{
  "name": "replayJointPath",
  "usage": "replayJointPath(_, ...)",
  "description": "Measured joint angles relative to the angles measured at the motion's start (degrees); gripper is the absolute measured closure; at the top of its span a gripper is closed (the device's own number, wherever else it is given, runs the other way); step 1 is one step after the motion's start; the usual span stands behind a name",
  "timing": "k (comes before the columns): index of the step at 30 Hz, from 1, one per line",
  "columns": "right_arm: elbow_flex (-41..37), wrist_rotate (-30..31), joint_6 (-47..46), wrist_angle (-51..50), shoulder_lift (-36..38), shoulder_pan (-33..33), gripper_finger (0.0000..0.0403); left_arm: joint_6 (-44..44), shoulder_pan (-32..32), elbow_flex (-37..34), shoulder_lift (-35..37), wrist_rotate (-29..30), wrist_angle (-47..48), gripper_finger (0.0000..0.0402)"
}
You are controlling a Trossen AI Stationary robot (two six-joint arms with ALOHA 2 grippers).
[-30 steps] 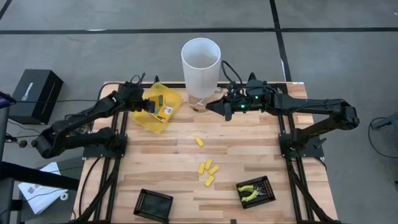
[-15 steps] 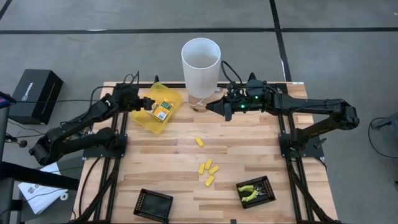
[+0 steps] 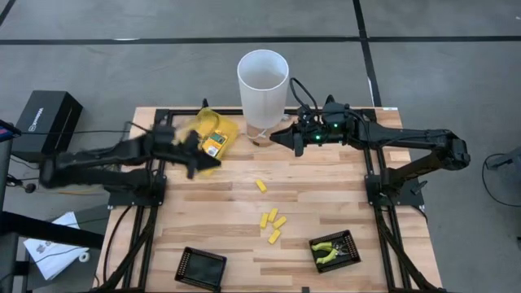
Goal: Pick & Place School Supplies
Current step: Put the eraser into the bottom left black bin
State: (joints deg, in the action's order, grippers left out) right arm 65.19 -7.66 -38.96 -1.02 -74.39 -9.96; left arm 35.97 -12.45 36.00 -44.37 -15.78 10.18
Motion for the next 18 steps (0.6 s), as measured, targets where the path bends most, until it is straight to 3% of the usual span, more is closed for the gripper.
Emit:
replayJointPath(5, 0.0, 0.0, -0.02, -0.04, 0.0, 0.46, 0.0295, -0.15, 12.02, -0.14, -10.69, 12.27, -6.96, 0.0394)
replayJointPath(11, 0.0, -0.22, 0.02, -0.55, 0.0, 1.95, 0.0295, 1.66, 17.59, -0.06, -24.09, 21.01, -19.75, 0.04)
replayJointPath(18, 0.0, -3.2, 0.14, -2.43, 0.0, 2.96, 0.0295, 3.27, 20.7, 0.4, -34.83, 31.21, -20.13, 0.0401)
